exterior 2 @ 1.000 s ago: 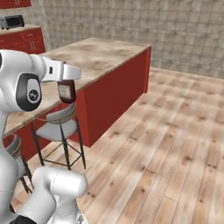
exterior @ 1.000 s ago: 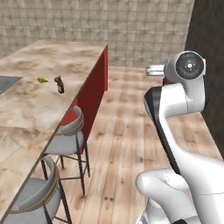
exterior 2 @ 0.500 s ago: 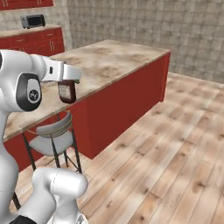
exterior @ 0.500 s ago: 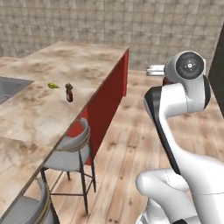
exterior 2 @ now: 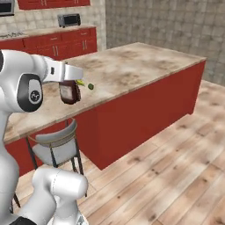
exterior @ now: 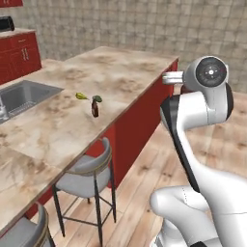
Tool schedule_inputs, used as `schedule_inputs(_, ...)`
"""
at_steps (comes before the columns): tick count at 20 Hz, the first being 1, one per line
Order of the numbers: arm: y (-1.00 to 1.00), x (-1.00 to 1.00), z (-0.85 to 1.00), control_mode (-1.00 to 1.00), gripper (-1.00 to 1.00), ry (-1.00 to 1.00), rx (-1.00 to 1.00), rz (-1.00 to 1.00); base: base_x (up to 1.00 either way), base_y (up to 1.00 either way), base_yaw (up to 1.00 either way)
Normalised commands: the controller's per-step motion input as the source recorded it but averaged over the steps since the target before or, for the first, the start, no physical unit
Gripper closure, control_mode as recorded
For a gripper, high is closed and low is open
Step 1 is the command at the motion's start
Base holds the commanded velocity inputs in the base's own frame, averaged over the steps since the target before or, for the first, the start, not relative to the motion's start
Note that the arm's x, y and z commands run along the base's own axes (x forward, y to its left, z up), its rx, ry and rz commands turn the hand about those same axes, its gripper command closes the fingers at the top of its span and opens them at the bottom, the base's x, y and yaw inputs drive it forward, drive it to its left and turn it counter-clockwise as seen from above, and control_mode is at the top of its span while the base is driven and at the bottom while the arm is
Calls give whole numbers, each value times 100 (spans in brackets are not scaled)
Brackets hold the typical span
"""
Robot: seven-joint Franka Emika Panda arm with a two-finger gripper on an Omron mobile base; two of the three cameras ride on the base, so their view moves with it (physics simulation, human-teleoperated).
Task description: Move the ketchup and ketchup from the cabinet to the dining counter.
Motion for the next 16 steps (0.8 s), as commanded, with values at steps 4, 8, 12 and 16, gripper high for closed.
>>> schedule_inputs(4, 0, 0, 0, 100, 100, 0, 0, 0, 48, -32, 43)
schedule_inputs(8, 0, 0, 0, 100, 100, 0, 0, 0, 46, -35, 40)
schedule_inputs(12, 0, 0, 0, 100, 100, 0, 0, 0, 46, -36, 38)
schedule_inputs(16, 0, 0, 0, 100, 100, 0, 0, 0, 42, -34, 40)
